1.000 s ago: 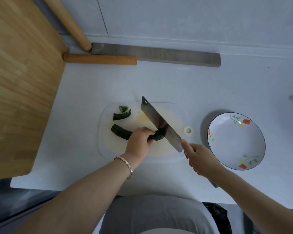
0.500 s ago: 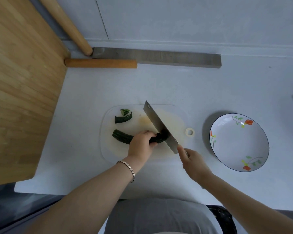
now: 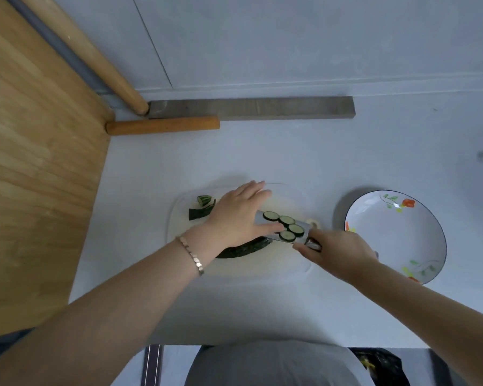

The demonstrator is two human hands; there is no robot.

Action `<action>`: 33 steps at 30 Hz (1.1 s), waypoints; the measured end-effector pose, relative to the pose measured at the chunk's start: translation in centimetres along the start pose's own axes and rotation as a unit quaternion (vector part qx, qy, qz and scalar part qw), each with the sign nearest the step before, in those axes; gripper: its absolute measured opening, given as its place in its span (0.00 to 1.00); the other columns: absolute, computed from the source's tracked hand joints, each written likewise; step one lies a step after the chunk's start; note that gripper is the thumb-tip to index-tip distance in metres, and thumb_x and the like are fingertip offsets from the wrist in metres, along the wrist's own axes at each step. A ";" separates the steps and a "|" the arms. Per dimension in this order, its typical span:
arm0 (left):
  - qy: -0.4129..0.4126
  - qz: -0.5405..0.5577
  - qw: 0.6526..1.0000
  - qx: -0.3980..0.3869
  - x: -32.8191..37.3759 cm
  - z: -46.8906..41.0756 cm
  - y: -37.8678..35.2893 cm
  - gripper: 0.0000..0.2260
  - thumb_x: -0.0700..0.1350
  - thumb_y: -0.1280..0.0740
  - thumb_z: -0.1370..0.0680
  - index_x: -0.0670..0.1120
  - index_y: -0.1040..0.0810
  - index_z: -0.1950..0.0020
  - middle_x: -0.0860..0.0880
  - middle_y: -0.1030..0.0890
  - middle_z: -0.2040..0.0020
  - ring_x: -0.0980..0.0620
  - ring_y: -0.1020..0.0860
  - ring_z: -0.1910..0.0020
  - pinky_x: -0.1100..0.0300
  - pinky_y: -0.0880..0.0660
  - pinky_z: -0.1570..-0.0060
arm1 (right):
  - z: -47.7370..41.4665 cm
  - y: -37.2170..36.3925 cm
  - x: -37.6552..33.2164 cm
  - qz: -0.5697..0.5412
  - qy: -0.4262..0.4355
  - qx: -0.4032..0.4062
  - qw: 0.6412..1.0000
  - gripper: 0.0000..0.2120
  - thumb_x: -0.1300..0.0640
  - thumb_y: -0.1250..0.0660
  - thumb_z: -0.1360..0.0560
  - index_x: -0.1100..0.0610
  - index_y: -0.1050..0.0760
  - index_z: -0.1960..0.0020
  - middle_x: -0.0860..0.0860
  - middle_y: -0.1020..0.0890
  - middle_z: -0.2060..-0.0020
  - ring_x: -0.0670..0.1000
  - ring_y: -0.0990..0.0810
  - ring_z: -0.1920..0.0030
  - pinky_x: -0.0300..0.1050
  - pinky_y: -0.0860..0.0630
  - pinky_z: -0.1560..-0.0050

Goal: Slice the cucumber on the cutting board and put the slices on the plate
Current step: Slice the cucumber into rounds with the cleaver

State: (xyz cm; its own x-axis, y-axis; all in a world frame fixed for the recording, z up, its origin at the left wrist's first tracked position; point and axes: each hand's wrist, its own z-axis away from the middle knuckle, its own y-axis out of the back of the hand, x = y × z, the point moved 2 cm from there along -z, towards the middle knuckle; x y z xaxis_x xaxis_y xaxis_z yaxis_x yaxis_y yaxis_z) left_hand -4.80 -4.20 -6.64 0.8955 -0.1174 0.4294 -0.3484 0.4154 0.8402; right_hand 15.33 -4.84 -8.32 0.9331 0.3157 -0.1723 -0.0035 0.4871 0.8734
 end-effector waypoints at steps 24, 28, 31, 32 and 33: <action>0.076 -0.065 0.985 -0.143 -2.4 -7.5 -4.6 0.33 0.63 0.48 0.23 0.53 0.62 0.27 0.49 0.64 0.24 0.50 0.67 0.27 0.44 0.65 0.28 | -0.1 0.1 0.9 0.138 0.128 0.009 0.982 0.23 0.32 0.51 0.25 0.50 0.32 0.48 0.47 0.27 0.59 0.54 0.20 0.51 0.41 0.47 0.73; 0.061 -0.021 0.995 -0.075 -2.1 -6.9 -3.6 0.32 0.60 0.48 0.22 0.50 0.59 0.26 0.49 0.61 0.24 0.52 0.64 0.26 0.47 0.63 0.27 | 0.0 0.8 0.6 0.129 0.127 0.034 0.983 0.24 0.33 0.50 0.24 0.51 0.30 0.45 0.49 0.24 0.59 0.55 0.19 0.52 0.40 0.46 0.72; -0.041 0.043 0.994 -0.093 0.2 -6.1 -3.6 0.35 0.63 0.43 0.25 0.51 0.57 0.26 0.52 0.58 0.23 0.55 0.62 0.26 0.51 0.61 0.27 | -0.9 0.7 0.5 0.106 0.170 0.061 0.978 0.25 0.35 0.47 0.27 0.54 0.24 0.60 0.50 0.22 0.74 0.53 0.23 0.77 0.35 0.40 0.79; -0.058 0.041 0.992 -0.102 0.7 -6.0 -3.8 0.35 0.63 0.43 0.25 0.52 0.56 0.26 0.53 0.58 0.23 0.56 0.62 0.26 0.52 0.61 0.27 | -1.1 0.7 0.4 0.102 0.186 0.073 0.975 0.26 0.35 0.47 0.29 0.54 0.22 0.63 0.49 0.25 0.78 0.52 0.27 0.83 0.34 0.43 0.81; -0.058 0.038 0.992 -0.107 0.8 -5.9 -4.1 0.34 0.63 0.43 0.25 0.54 0.56 0.26 0.53 0.58 0.23 0.56 0.62 0.26 0.52 0.60 0.27 | -1.4 0.8 0.0 0.113 0.192 0.068 0.972 0.26 0.35 0.47 0.29 0.54 0.21 0.62 0.50 0.24 0.78 0.53 0.27 0.82 0.35 0.44 0.79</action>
State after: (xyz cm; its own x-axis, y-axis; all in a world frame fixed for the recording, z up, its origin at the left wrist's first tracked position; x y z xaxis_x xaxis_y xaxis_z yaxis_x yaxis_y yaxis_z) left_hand -1.06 -0.65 -11.70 0.8266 -0.1770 0.5342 -0.3357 0.6068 0.7205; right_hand 14.83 -3.33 -8.25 0.7103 0.6962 -0.1039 -0.1213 0.2665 0.9562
